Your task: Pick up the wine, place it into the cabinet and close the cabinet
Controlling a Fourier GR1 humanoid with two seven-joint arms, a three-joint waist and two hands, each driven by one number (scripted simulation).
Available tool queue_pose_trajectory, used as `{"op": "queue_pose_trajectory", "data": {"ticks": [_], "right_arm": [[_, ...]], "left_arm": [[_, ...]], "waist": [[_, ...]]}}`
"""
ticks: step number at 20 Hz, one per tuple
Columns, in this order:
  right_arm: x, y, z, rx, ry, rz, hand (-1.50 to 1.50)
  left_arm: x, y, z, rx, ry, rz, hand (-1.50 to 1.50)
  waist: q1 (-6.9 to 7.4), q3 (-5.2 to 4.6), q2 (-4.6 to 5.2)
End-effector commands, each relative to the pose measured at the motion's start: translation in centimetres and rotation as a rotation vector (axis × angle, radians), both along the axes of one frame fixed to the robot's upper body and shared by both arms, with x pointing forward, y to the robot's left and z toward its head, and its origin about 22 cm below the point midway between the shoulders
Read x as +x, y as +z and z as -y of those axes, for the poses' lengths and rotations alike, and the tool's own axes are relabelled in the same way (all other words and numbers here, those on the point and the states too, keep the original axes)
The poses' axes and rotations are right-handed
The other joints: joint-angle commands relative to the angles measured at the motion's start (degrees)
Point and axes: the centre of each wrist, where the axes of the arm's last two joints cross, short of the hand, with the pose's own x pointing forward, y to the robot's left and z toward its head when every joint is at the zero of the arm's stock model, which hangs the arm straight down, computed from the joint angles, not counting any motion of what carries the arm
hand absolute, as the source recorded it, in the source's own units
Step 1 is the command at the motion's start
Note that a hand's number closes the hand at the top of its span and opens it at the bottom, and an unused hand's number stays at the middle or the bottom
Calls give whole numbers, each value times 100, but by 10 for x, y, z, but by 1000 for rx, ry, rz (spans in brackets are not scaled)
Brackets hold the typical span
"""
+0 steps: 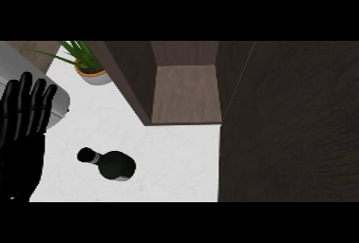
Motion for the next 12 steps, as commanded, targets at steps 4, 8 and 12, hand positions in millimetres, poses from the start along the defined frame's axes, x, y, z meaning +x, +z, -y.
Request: {"op": "queue_pose_trajectory", "data": {"ticks": [4, 8, 12], "right_arm": [[-15, -4, -11, 34, 5, -18, -150], [-28, -9, -35, 11, 365, -119, -150], [-56, 3, -22, 19, 370, -142, -150]], "left_arm": [[15, 7, 33, 40, -377, -34, -150], [10, -21, 70, -46, -637, -284, -150], [-17, 6, 77, -69, -717, -318, -150]], "waist": [[-60, -166, 77], [-123, -164, 83], [7, -158, 41]]}}
